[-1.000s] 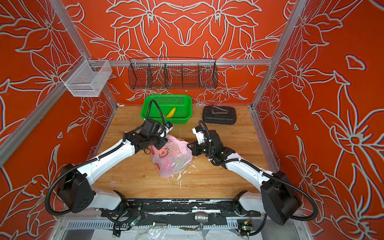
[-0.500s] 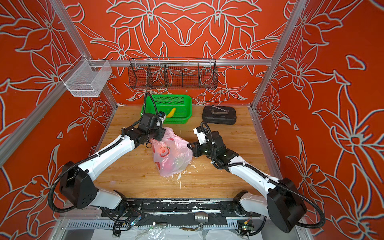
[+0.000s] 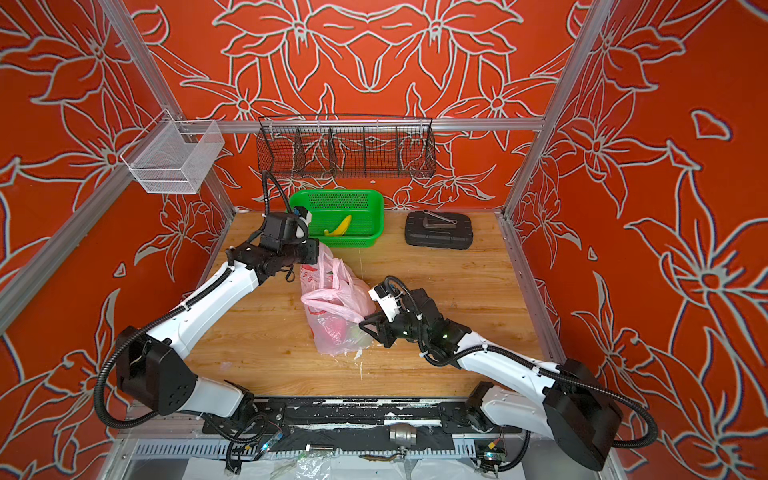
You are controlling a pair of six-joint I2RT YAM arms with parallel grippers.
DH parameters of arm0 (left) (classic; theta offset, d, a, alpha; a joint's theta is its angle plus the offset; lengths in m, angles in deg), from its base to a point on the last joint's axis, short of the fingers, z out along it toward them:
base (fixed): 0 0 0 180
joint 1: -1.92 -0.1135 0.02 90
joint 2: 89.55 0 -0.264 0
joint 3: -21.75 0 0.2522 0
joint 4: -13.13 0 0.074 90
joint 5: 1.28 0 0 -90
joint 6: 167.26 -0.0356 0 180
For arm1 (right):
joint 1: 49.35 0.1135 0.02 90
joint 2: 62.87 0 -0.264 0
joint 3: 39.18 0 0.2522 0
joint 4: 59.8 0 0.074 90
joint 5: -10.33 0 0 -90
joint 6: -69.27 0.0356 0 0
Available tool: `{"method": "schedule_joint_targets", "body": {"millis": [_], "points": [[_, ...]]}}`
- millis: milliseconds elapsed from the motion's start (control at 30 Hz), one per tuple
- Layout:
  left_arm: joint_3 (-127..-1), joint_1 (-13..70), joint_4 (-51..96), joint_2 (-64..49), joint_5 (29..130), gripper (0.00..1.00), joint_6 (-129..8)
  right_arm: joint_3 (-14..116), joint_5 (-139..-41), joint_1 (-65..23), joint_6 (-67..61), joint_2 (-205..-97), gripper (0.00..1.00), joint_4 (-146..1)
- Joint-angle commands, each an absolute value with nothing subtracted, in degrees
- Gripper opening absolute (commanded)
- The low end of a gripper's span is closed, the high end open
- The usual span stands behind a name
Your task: Untie the knot of the plastic bag and take out the fruit
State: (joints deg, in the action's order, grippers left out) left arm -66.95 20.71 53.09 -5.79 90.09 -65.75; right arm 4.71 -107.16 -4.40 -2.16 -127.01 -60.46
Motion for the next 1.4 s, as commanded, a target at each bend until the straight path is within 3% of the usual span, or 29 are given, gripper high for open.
{"method": "schedule_joint_targets", "body": {"millis": [0, 100, 233, 367, 533, 800, 1033, 1133, 1233, 1367], "points": [[-68.4, 19.9, 53.7, -6.0, 89.3, 0.16, -61.8, 4.8, -108.6, -4.0, -6.1, -126.1, 0.34, -61.9], [-68.0, 19.9, 53.7, -7.8, 86.7, 0.31, -60.6, 5.4, -104.7, -4.0, -6.9, -122.8, 0.43, -64.5], [-65.9, 19.8, 53.6, -11.7, 84.9, 0.44, -56.9, 6.6, -99.2, -4.1, -6.1, -118.5, 0.73, -65.6], [-62.0, 19.8, 52.6, -18.1, 83.5, 0.5, -50.4, 10.9, -96.9, -4.9, -5.6, -117.4, 0.82, -66.4], [-56.9, 19.9, 51.8, -25.7, 79.3, 0.56, -41.3, 18.8, -97.5, -7.9, -1.5, -121.1, 0.83, -67.4], [-44.7, 22.6, 50.3, -35.0, 77.8, 0.54, -23.3, 29.0, -104.3, -19.8, 14.3, -134.2, 0.82, -70.4], [-43.9, 26.9, 53.5, -31.1, 79.4, 0.54, -23.1, 38.7, -112.3, -21.3, 11.1, -147.9, 0.8, -81.5], [-44.4, 27.7, 54.4, -29.1, 78.5, 0.56, -23.1, 39.0, -119.6, -21.3, 12.0, -152.5, 0.82, -79.8], [-44.2, 28.4, 54.1, -27.7, 78.5, 0.63, -23.5, 38.0, -127.7, -20.7, 13.9, -155.8, 0.84, -74.7], [-43.1, 29.0, 50.8, -26.9, 77.5, 0.86, -23.6, 36.8, -131.7, -18.7, 14.7, -157.5, 0.7, -71.5]]}}
